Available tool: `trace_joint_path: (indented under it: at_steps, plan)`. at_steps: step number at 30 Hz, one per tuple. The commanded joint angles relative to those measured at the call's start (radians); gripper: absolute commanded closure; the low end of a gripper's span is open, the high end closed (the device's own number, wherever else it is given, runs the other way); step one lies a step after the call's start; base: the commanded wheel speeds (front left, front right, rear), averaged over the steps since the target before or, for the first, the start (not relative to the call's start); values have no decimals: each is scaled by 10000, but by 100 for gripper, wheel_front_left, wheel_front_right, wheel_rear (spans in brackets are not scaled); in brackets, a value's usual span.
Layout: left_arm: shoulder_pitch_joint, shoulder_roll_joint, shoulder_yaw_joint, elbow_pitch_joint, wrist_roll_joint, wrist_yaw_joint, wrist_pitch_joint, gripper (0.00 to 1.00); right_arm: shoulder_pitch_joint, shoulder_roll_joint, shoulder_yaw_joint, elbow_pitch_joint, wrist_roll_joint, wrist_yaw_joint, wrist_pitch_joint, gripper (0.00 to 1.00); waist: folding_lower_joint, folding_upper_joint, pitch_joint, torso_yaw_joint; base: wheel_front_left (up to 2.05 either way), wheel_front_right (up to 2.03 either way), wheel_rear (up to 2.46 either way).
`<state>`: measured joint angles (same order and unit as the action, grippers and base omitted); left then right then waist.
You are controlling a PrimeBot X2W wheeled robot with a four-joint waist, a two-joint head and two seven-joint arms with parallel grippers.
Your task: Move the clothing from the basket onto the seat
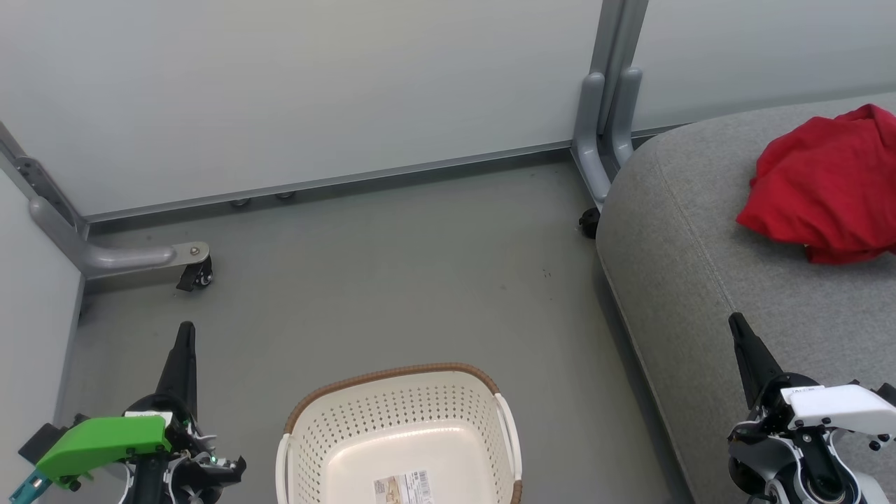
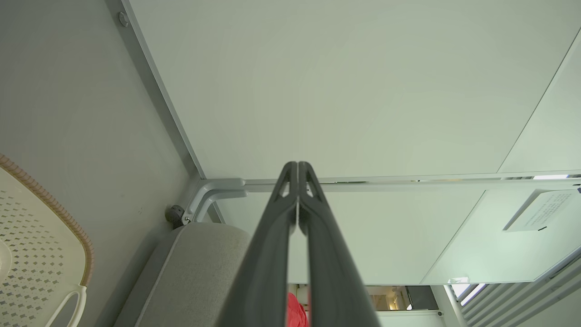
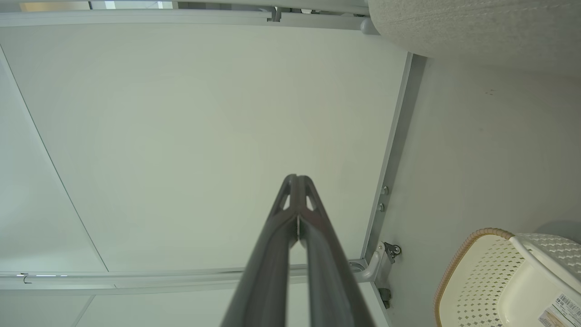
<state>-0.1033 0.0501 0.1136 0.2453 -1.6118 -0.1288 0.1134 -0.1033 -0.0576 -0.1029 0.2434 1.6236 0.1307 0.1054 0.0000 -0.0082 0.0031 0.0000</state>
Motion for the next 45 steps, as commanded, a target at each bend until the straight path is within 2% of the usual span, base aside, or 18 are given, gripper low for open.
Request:
trace_joint_path:
  at_steps: [1, 45]
  plan:
    - [-109, -1, 23, 9, -22, -41, 49, 100, -85, -14, -26, 24, -43, 0, 38, 100, 0, 82, 0, 0, 0, 0, 0]
    - [-108, -1, 21, 8, -16, -41, 48, 100, -92, 22, -81, 25, -88, 0, 79, 100, 0, 82, 0, 0, 0, 0, 0]
